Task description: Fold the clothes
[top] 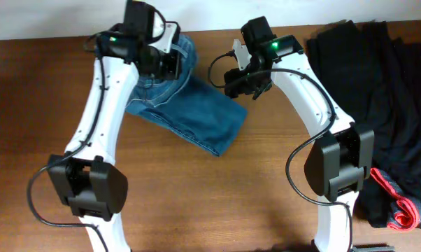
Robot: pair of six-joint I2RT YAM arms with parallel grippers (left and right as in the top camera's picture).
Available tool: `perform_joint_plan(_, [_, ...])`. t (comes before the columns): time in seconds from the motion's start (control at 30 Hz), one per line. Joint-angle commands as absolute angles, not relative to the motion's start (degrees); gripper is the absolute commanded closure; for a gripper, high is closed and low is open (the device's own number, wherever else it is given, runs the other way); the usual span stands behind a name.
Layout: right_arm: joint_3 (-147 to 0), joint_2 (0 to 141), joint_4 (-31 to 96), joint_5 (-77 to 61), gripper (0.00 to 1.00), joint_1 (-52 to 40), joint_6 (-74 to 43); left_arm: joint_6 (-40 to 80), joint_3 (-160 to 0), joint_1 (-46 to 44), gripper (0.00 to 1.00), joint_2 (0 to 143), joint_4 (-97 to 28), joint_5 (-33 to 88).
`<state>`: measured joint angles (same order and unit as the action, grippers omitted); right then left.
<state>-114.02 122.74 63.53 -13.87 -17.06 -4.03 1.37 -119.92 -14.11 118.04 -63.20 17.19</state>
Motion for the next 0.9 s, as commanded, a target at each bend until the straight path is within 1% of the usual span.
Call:
perform_joint_plan(0.0, [-114.56, 122.17, 64.14, -11.57, 0.32, -15.49, -7.7, 1.72, -121.86, -16.73, 0.98, 120.66, -63.53, 18.74])
perform_joint_plan(0.13, [-114.56, 122.17, 65.17, -10.87, 0.32, -12.29, -8.71, 1.74, -121.86, -18.59, 0.98, 121.82, -64.79, 18.81])
perform_joint_plan(0.17, [-114.56, 122.17, 65.3, -10.87, 0.32, -11.46, -8.71, 1.74, -121.86, -19.22, 0.95, 121.84, -65.12, 18.81])
perform_joint_plan(0.23, [-114.56, 122.17, 65.45, -10.87, 0.32, -9.89, -8.69, 1.76, -121.86, -20.43, 0.77, 121.84, -65.69, 18.96])
perform_joint_plan(0.27, [-114.56, 122.17, 65.47, -10.87, 0.32, -9.19, -8.69, 1.76, -121.86, -21.15, 0.56, 121.84, -66.24, 20.25])
perform_joint_plan(0.33, [-114.56, 122.17, 65.47, -10.87, 0.32, -8.01, -8.69, 1.76, -121.86, -22.46, 0.33, 121.84, -67.61, 24.62])
perform_joint_plan(0.4, [-114.56, 122.17, 65.65, -10.9, 0.32, -6.96, -8.71, 1.74, -121.86, -23.7, 0.21, 121.84, -68.69, 26.35])
perform_joint_plan(0.43, [-114.56, 122.17, 65.91, -10.87, 0.32, -6.46, -8.69, 1.72, -121.86, -24.34, 0.18, 121.84, -69.08, 26.02])
perform_joint_plan(0.63, [-114.56, 122.17, 67.59, -11.09, 0.32, -6.11, -8.4, 1.69, -121.86, -24.25, 0.18, 121.84, -69.28, 17.87])
perform_joint_plan(0.77, [-114.56, 122.17, 69.3, -15.29, 0.32, -7.2, -6.24, 1.72, -121.89, -20.6, 0.18, 121.82, -69.23, 9.78])
perform_joint_plan(0.87, [-114.56, 122.17, 70.17, -21.96, 0.32, -8.8, -6.26, 1.72, -121.89, -15.77, 0.16, 121.82, -68.31, 7.42])
